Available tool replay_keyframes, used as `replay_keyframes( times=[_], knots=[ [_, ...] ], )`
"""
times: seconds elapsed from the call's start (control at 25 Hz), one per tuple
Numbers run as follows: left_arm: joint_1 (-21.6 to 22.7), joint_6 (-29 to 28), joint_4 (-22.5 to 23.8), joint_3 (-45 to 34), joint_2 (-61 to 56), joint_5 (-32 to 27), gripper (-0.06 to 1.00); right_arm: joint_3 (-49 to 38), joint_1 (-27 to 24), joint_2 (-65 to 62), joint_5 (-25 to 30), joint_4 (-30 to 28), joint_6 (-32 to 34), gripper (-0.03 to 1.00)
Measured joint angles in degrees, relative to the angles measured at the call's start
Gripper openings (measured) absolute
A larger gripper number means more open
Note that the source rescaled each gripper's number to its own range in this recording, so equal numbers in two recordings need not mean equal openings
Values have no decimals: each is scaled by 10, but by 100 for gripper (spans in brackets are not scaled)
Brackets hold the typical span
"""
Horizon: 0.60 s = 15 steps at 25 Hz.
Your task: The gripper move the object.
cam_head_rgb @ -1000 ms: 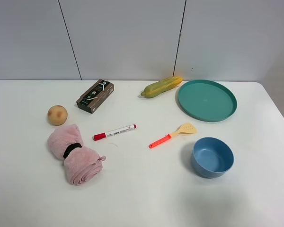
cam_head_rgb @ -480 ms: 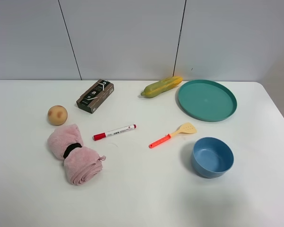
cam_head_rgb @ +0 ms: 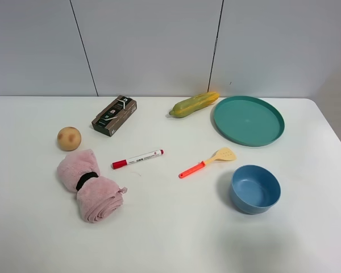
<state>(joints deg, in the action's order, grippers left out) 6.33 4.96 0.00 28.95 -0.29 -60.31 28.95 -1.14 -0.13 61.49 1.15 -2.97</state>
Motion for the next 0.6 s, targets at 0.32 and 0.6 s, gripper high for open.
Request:
replay_keyframes(
  times=[0.32, 0.6],
  knots=[
    [0, 1, 0, 0, 0, 0, 99, 0, 0, 0, 0, 0, 0, 100],
    [0, 1, 0, 0, 0, 0, 99, 0, 0, 0, 0, 0, 0, 100]
  ],
)
